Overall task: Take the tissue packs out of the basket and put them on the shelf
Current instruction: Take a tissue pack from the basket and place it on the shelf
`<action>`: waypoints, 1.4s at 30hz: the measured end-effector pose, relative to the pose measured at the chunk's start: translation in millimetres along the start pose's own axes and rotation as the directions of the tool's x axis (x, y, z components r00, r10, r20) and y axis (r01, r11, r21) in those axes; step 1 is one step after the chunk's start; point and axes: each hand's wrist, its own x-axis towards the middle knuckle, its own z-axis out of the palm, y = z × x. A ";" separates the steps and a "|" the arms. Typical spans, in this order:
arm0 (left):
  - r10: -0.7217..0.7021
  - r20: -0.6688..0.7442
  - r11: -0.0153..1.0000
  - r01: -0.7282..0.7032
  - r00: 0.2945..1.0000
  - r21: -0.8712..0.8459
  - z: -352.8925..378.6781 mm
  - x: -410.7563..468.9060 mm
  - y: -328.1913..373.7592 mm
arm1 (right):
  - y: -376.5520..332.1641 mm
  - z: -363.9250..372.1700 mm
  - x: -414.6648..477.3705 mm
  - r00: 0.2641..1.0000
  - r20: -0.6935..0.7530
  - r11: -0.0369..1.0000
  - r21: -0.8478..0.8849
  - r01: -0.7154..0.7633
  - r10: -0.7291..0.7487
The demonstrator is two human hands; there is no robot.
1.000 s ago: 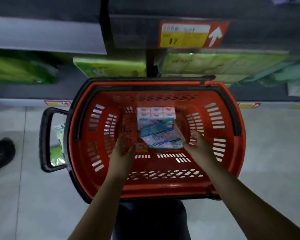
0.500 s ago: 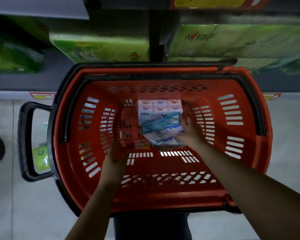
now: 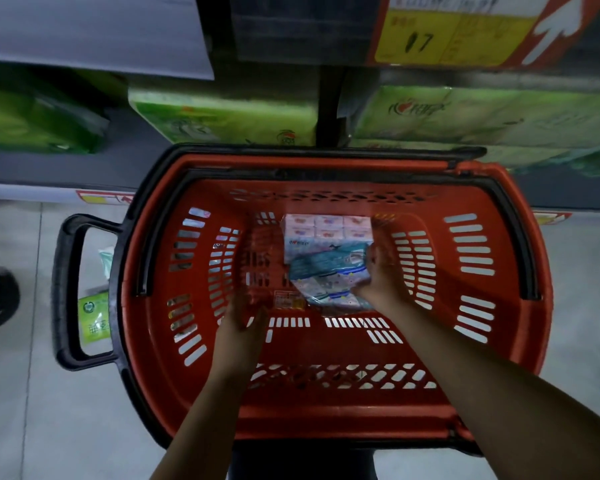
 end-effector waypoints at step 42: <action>0.046 -0.002 0.940 -0.044 0.999 -0.340 -55.4 -79.8 92.1 | -88.8 -153.8 -149.7 0.982 0.106 0.666 0.745 0.027 -0.158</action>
